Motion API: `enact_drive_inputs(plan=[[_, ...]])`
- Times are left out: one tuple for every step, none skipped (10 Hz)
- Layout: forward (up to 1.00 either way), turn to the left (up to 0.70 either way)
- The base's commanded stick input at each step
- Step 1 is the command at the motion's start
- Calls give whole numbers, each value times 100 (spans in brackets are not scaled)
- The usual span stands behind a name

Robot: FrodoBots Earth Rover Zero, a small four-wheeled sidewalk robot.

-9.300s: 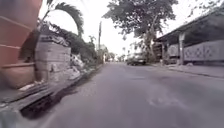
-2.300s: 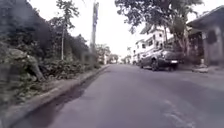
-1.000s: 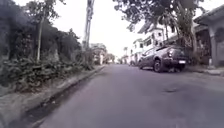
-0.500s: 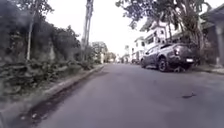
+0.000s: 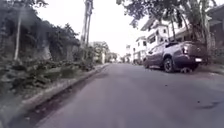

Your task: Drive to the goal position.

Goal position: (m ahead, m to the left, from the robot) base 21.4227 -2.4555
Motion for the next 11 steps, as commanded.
enact_drive_inputs(plan=[[100,0],[100,0],[100,0],[100,0],[100,0],[100,0],[100,0],[100,0],[100,0],[100,0],[100,0]])
